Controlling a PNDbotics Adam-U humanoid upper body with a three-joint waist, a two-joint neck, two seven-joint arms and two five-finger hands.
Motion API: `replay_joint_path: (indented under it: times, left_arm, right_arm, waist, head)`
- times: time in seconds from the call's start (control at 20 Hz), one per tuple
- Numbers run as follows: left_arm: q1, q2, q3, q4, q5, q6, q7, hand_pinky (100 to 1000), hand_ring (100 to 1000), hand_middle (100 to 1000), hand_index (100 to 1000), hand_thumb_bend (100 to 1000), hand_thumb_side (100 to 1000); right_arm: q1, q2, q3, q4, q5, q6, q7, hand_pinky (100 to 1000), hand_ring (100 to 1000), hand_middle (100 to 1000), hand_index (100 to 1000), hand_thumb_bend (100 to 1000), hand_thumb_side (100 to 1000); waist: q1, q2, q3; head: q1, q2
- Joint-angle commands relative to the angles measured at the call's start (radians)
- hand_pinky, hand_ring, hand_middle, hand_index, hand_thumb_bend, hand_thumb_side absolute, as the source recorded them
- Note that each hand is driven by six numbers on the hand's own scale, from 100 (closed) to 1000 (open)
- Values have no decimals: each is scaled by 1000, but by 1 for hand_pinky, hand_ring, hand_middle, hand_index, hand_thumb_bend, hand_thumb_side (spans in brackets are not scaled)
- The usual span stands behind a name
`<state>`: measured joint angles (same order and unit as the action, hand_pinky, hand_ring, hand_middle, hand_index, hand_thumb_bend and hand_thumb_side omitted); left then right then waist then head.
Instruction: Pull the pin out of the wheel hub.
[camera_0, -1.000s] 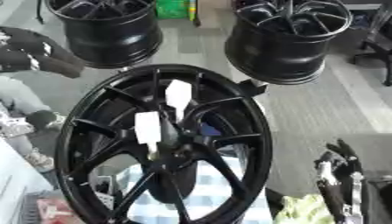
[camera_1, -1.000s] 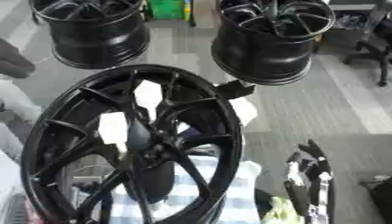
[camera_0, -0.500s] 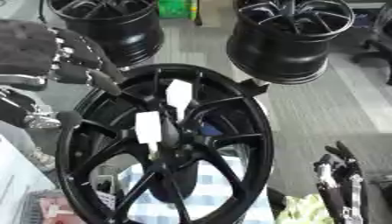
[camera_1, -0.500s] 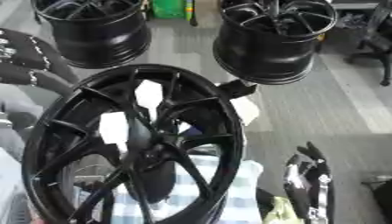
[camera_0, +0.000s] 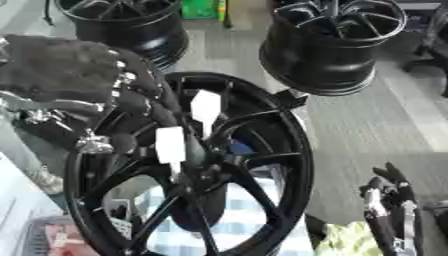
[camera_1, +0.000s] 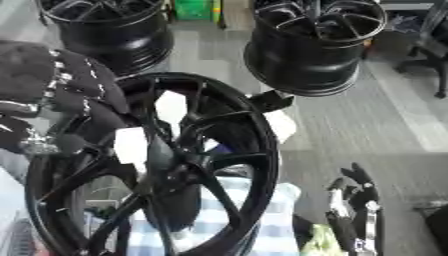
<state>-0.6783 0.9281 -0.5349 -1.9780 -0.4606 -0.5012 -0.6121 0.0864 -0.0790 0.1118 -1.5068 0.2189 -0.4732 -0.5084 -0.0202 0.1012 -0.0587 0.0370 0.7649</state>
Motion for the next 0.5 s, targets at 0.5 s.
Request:
replay_joint_path:
  times: [0.5]
  left_arm:
    - [-3,-19,-28,74,-106,-231,-295,923,889,832,868,238,100]
  right_arm:
    - [-15,0,5,-6,-8,-6,7,517,539,733,894,100,544]
  waist:
    - [1,-2,-6]
  head:
    - [6,5]
